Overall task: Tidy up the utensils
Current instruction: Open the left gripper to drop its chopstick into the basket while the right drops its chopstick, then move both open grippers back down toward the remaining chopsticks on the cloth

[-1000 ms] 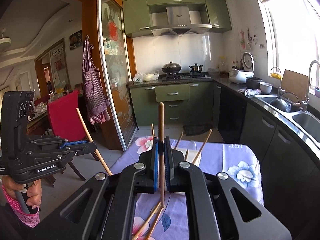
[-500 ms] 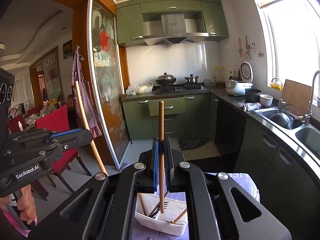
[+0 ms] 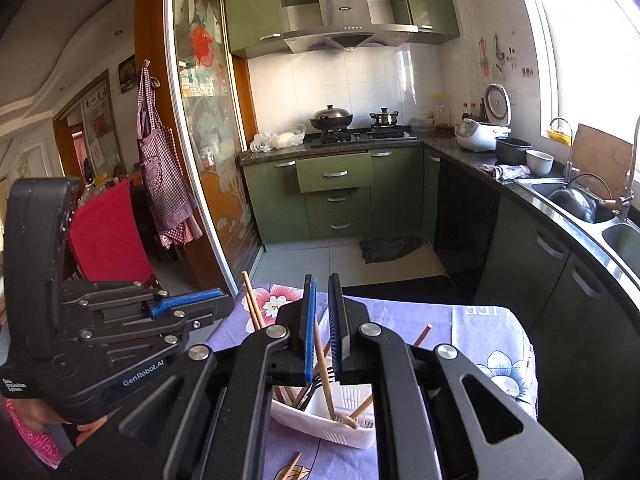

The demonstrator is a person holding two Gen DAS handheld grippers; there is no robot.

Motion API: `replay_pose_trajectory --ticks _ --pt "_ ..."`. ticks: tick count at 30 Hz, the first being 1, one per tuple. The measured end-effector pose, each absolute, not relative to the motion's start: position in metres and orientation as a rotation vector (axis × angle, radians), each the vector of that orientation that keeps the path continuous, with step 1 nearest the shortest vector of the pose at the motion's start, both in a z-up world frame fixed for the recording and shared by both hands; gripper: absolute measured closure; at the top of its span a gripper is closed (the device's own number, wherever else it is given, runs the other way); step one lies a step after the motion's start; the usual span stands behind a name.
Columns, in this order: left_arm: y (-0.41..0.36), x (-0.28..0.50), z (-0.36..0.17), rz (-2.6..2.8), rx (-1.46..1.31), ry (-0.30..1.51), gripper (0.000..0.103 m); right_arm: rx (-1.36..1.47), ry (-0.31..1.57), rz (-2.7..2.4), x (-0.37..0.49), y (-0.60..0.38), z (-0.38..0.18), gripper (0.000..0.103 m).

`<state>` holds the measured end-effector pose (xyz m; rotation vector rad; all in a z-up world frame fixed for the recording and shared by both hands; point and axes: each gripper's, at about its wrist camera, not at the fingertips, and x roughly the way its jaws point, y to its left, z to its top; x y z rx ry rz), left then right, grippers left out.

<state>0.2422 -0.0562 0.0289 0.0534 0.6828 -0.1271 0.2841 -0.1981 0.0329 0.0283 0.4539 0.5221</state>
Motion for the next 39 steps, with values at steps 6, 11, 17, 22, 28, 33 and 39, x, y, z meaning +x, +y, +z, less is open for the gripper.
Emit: replay_pose_trajectory --ticks 6,11,17,22,28,33,39 --pt "-0.057 0.199 0.044 -0.132 0.055 0.647 0.083 0.027 0.327 0.542 0.220 -0.214 0.069 0.091" --pt "-0.059 0.163 0.012 -0.145 0.034 0.738 0.072 -0.002 0.294 0.534 0.157 -0.235 0.060 0.088" --pt "-0.071 0.149 -0.076 -0.205 -0.019 0.956 0.073 0.015 0.423 0.470 0.113 -0.270 -0.012 0.076" --pt "-0.080 0.160 -0.139 -0.193 -0.049 1.099 0.073 0.080 0.580 0.427 0.111 -0.300 -0.079 0.076" --pt "-0.092 0.177 -0.177 -0.164 -0.072 1.189 0.077 0.195 0.649 0.406 0.109 -0.334 -0.123 0.076" --pt "-0.097 0.184 -0.186 -0.128 -0.045 1.197 0.081 0.240 0.656 0.393 0.111 -0.353 -0.129 0.076" --pt "-0.099 0.191 -0.194 -0.114 -0.034 1.219 0.083 0.268 0.667 0.396 0.117 -0.358 -0.130 0.076"
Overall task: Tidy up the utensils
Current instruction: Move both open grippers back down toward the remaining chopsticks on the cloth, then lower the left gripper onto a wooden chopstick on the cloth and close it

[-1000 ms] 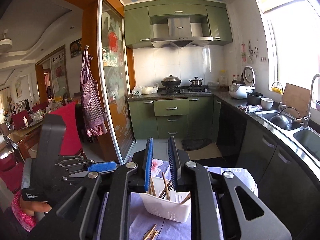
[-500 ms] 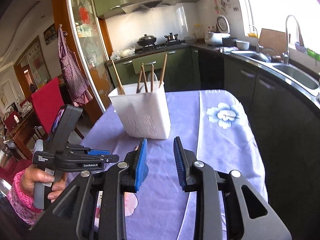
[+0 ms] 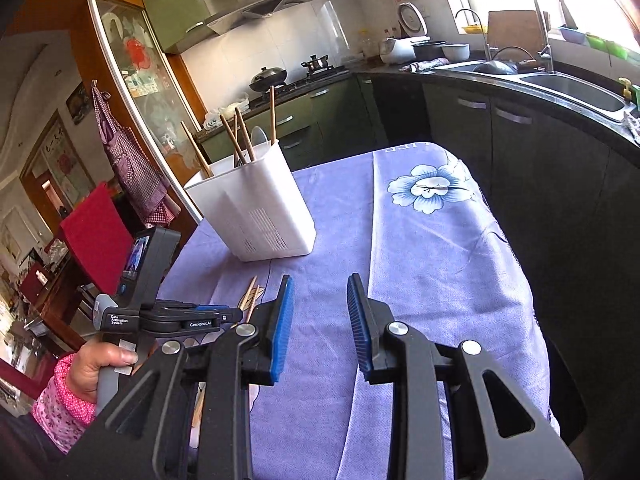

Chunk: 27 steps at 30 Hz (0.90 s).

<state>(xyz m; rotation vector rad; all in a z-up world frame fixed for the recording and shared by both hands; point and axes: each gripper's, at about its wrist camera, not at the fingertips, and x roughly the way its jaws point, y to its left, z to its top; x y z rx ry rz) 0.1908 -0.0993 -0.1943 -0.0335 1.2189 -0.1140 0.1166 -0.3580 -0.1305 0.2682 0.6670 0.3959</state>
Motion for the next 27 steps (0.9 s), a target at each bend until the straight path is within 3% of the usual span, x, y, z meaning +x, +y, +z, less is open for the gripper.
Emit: replay_pose_trajectory --ticks 4,6,11,14,27 --pt "-0.104 0.190 -0.195 -0.111 -0.017 1.208 0.084 0.278 0.681 0.398 0.120 -0.357 -0.135 0.076" --pt "-0.103 0.190 -0.196 -0.107 -0.015 1.199 0.096 0.280 0.688 0.401 0.122 -0.355 -0.137 0.076" --pt "-0.091 0.183 -0.191 -0.115 -0.069 1.169 0.097 0.258 0.717 0.419 0.127 -0.339 -0.142 0.076" --pt "-0.078 0.172 -0.176 -0.110 -0.084 1.112 0.097 0.225 0.753 0.437 0.134 -0.322 -0.148 0.070" --pt "-0.031 0.105 -0.107 -0.107 -0.123 0.870 0.097 -0.027 0.909 0.497 0.177 -0.193 -0.203 0.070"
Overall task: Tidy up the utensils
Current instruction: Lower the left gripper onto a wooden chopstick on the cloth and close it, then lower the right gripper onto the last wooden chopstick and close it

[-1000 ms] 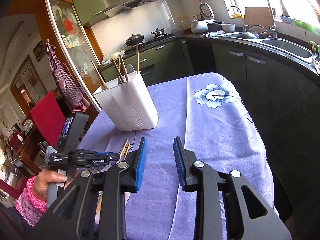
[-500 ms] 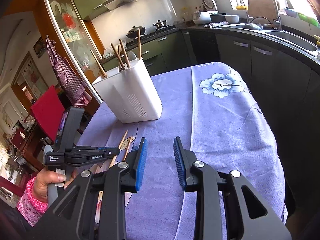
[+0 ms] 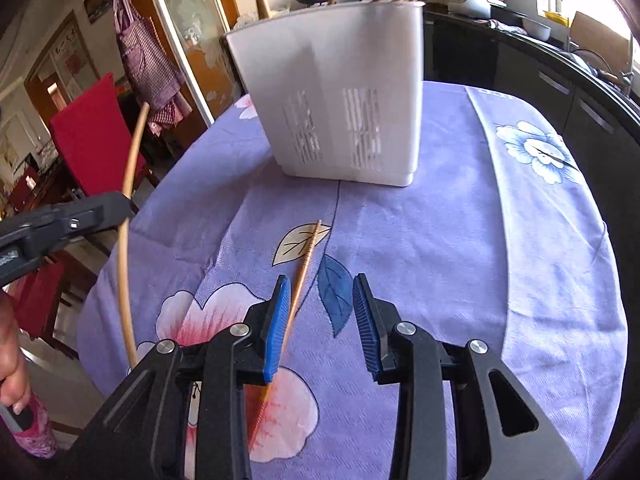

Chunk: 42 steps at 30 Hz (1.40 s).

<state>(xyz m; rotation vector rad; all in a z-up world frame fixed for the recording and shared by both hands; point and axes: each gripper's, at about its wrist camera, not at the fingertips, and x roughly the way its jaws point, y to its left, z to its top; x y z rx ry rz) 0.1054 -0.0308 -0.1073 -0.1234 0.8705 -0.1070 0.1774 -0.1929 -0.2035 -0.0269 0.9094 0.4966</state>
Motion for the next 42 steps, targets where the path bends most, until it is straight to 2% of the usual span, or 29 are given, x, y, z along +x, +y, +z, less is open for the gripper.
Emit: replay_pose_trajectory --ticks 13,15,17,18,22,25,34,42 --pt "-0.023 0.089 -0.096 -0.151 -0.132 0.834 0.097 -0.196 0.968 0.432 0.201 -0.132 -0.234 0.071" --pt "-0.023 0.089 -0.096 -0.153 -0.133 0.833 0.097 -0.197 0.964 0.427 0.200 -0.132 -0.235 0.076" --pt "-0.023 0.089 -0.096 -0.152 -0.131 0.833 0.097 -0.191 0.962 0.423 0.202 -0.133 -0.236 0.088" --pt "-0.023 0.088 -0.096 -0.153 -0.131 0.833 0.097 -0.188 0.962 0.421 0.202 -0.134 -0.236 0.091" --pt "-0.023 0.088 -0.096 -0.152 -0.128 0.834 0.097 -0.176 0.965 0.425 0.206 -0.135 -0.236 0.096" --pt "-0.023 0.088 -0.096 -0.154 -0.125 0.835 0.097 -0.151 0.960 0.429 0.209 -0.141 -0.231 0.096" --pt "-0.025 0.085 -0.089 -0.152 -0.115 0.822 0.097 0.015 0.763 0.450 0.180 -0.191 -0.155 0.096" --pt "-0.029 0.077 -0.075 -0.146 -0.092 0.790 0.097 0.043 0.592 0.438 0.132 -0.229 -0.097 0.096"
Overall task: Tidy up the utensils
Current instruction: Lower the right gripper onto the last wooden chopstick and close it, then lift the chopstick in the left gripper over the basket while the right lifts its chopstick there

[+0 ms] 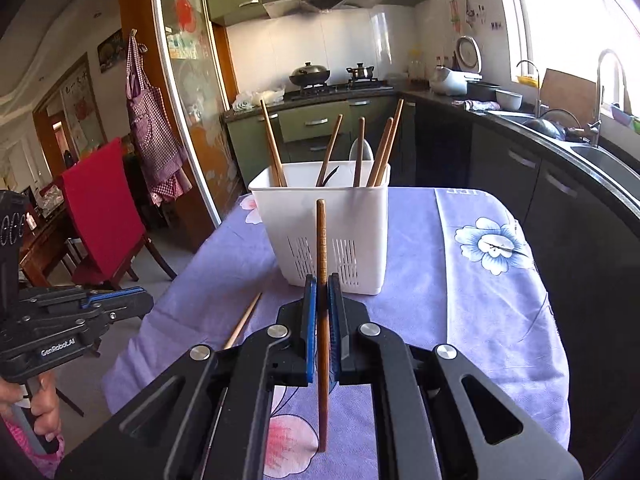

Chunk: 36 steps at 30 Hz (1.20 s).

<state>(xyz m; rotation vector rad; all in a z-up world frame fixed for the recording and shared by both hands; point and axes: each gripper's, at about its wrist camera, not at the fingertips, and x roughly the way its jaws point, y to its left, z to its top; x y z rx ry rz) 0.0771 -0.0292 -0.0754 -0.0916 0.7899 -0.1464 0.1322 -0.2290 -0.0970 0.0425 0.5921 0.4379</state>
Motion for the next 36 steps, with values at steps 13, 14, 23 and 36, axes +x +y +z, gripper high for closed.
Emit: replay_pose_trajectory --ticks 13,14,23,36 --pt "-0.021 0.172 -0.163 -0.055 -0.079 1.145 0.090 0.065 0.568 0.432 0.087 -0.262 -0.091 0.096" --pt "-0.022 0.177 -0.169 -0.047 -0.071 1.154 0.090 0.068 0.570 0.436 0.086 -0.264 -0.091 0.096" --pt "-0.027 0.207 -0.190 0.006 -0.020 1.204 0.090 0.098 0.581 0.448 0.087 -0.273 -0.093 0.096" --pt "-0.027 0.176 -0.153 -0.026 -0.032 1.079 0.098 0.113 0.583 0.446 0.091 -0.278 -0.095 0.096"
